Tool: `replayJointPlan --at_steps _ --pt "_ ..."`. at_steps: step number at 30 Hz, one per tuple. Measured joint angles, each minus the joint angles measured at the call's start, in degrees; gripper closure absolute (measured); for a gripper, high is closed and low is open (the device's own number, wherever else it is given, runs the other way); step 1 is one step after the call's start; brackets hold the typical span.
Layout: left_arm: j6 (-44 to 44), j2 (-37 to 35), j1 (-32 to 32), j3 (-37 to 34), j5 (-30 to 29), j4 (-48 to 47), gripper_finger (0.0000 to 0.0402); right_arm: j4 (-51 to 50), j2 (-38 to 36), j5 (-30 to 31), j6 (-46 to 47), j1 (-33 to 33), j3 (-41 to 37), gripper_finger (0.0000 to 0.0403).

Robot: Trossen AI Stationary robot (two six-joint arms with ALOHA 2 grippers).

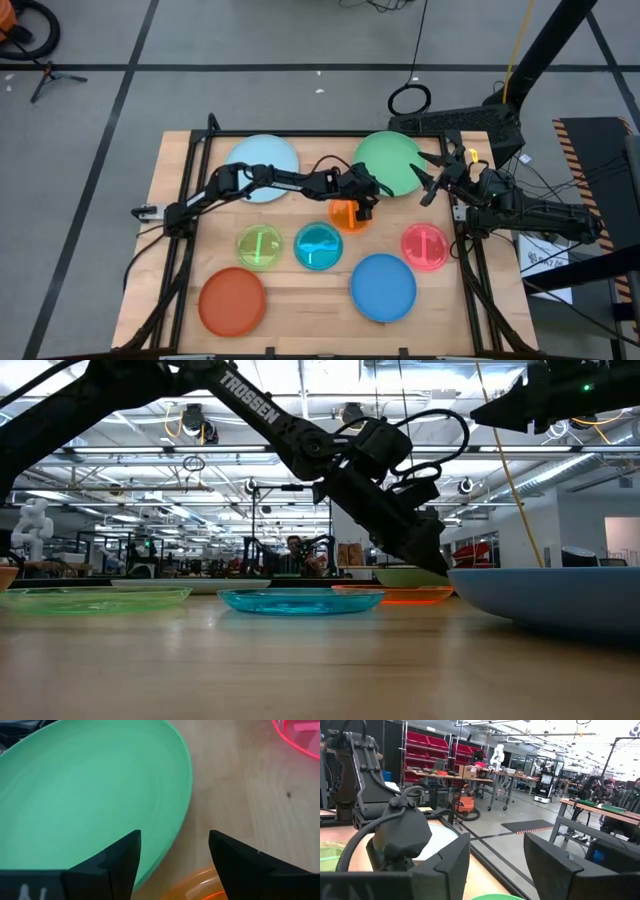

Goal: Stack plastic plates
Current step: Stack the green plate on top of the gray plate

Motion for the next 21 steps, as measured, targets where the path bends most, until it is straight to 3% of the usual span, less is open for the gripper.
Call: replayJointPlan --at_steps 21 --pt "-0.30 1.53 0.66 0.03 0.00 2.33 0.0161 0.04 0.00 0.12 -0.17 0.00 0.00 0.0225"
